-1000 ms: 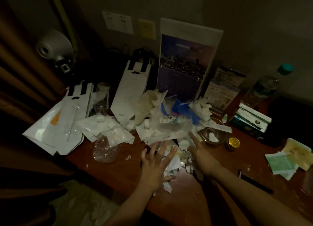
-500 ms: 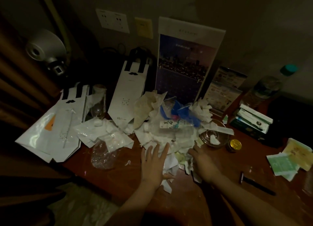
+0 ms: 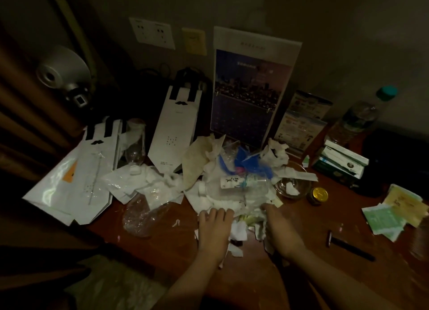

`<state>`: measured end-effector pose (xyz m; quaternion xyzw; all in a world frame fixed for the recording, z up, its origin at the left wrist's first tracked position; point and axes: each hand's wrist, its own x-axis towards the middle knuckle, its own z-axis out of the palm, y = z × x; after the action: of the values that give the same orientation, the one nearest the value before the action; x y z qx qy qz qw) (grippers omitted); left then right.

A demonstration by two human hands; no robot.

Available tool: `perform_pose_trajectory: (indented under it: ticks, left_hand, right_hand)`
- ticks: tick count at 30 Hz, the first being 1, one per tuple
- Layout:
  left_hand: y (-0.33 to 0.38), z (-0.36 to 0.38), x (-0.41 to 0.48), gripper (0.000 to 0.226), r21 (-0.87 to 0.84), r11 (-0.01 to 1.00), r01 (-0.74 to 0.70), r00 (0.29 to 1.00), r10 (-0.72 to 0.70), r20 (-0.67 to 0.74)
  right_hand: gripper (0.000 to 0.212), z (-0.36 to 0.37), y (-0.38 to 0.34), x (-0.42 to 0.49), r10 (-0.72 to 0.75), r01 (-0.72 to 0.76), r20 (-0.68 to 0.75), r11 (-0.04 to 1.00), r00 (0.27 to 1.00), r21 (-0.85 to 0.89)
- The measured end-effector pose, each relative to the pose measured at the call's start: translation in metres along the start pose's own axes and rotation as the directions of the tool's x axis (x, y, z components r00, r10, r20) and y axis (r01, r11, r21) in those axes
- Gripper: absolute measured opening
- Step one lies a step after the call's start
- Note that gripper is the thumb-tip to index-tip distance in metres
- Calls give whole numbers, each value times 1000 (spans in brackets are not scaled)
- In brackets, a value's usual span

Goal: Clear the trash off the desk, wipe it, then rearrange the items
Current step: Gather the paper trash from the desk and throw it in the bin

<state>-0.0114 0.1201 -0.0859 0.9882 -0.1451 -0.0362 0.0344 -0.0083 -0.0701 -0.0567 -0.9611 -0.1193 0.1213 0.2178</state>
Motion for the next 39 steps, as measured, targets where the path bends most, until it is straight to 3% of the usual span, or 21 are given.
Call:
perform_pose_trajectory:
  ticks: [4, 11, 18, 24, 31, 39]
  left_hand:
    - [4, -6, 1, 55, -21, 999, -48, 997, 46, -68]
    - [-1, -49, 31, 68, -149, 987, -61, 983, 33, -180]
    - [11, -109, 45, 58, -195, 968, -158, 954, 98, -284]
    - [37, -96, 34, 39, -219, 946, -238, 964, 203, -172]
    - [90, -101, 21, 39, -149, 914, -377, 926, 367, -90]
    - [199, -140, -7, 31, -43, 912, -407, 909, 401, -110]
  right_hand:
    - [46, -12, 2, -8, 115, -117, 29, 990, 993, 79]
    - [44, -53, -12, -10, 123, -98, -184, 986, 975, 135]
    - [38, -95, -31, -28, 113, -83, -353, 991, 929, 101]
    - [36, -87, -32, -76, 267, -210, -393, 960, 880, 184]
    - [27, -86, -8, -147, 426, -369, -383, 904, 820, 215]
    - [35, -121, 48, -219, 426, -349, -447, 904, 787, 247]
